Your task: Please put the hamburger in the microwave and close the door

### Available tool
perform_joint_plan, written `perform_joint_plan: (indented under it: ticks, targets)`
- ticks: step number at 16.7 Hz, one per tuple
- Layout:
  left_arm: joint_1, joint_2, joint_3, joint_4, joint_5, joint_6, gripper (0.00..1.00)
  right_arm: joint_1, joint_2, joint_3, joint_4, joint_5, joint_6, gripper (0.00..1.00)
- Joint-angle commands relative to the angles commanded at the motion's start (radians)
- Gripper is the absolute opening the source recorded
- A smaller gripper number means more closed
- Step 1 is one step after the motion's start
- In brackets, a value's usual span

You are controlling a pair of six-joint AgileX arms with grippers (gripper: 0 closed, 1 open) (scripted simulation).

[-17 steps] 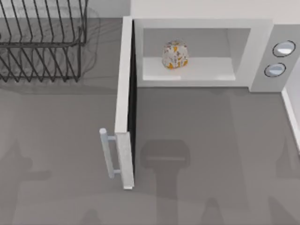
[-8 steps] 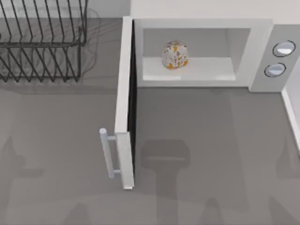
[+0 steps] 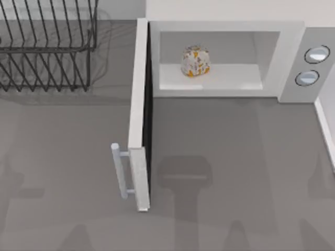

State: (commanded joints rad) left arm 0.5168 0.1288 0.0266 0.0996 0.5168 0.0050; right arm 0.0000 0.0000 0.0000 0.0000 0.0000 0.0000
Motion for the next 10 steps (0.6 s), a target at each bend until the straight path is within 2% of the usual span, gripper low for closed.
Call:
perform_joint_plan:
  ticks: [2, 7, 10]
  targets:
    - [0.038, 0.003, 0.004, 0.0, 0.038, 0.0, 0.0, 0.0, 0.0, 0.0, 0.0, 0.0, 0.0, 1.0]
    - [0.263, 0.019, 0.017, -0.003, 0.263, 0.001, 0.0, 0.0, 0.0, 0.0, 0.0, 0.0, 0.0, 1.0]
    - [0.344, 0.023, 0.024, -0.004, 0.344, 0.002, 0.0, 0.0, 0.0, 0.0, 0.0, 0.0, 0.0, 1.0]
